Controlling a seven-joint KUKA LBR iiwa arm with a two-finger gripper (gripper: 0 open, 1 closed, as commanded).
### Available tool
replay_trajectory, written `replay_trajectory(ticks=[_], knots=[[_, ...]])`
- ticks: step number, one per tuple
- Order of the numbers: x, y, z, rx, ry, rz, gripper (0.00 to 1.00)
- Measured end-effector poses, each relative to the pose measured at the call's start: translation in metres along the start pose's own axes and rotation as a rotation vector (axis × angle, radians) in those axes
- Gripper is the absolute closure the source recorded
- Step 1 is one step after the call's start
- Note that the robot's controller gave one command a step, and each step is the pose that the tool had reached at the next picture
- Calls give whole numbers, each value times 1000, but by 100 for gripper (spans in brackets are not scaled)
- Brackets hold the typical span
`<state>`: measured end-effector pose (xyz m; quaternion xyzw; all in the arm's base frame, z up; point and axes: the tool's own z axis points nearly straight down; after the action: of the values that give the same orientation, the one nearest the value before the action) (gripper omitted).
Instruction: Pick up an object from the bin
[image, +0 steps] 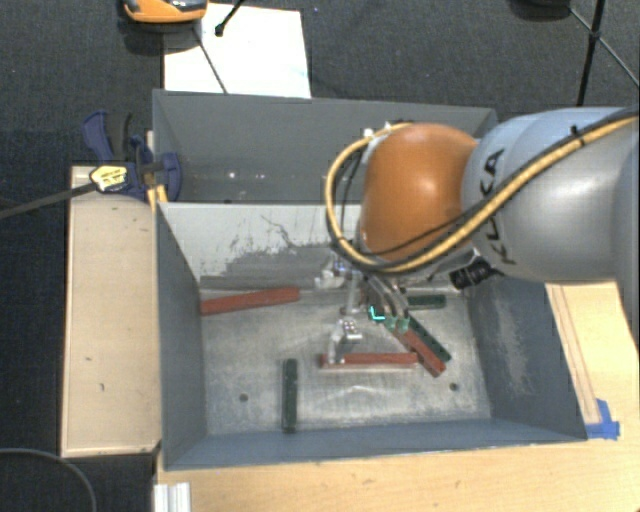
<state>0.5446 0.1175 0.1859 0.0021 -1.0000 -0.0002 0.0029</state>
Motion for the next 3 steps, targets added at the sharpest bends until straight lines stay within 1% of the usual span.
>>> replay_trajectory(ticks=[1,2,3], knots=[[-2,-1,-4,-1,-8,3,0],[4,-8,107,-1,-8,24,100],[4,-8,107,-1,-8,26,100]])
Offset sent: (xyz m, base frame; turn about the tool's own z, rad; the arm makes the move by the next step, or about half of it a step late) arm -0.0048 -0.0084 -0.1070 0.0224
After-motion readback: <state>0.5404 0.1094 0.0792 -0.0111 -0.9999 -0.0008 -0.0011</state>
